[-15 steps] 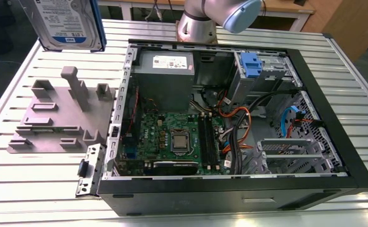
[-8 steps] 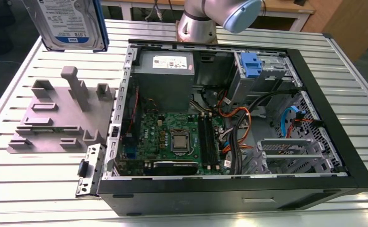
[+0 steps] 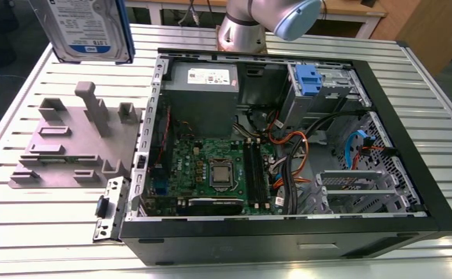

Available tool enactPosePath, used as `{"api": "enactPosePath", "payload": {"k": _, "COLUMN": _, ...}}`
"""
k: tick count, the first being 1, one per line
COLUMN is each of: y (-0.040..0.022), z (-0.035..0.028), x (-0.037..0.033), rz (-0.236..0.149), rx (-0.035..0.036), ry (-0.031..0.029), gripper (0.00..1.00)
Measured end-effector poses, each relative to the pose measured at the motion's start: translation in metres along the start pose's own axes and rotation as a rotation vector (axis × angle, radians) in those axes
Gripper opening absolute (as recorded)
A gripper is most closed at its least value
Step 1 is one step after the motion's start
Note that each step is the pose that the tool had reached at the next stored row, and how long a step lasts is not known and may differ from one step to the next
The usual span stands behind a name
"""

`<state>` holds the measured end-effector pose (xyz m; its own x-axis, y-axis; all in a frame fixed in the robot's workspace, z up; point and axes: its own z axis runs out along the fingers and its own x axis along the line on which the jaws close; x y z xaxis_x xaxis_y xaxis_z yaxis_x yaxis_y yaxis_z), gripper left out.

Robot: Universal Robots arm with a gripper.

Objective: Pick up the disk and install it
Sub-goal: 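Pick up the disk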

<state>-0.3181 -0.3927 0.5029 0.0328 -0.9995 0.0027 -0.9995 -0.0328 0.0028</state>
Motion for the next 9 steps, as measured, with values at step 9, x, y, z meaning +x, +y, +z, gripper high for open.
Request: {"api": "enactPosePath", "payload": {"k": 9, "y": -0.002, "z": 0.0, "x": 0.0005, "rz": 0.0, "rx": 0.0, "ry": 0.0, "gripper": 0.36}}
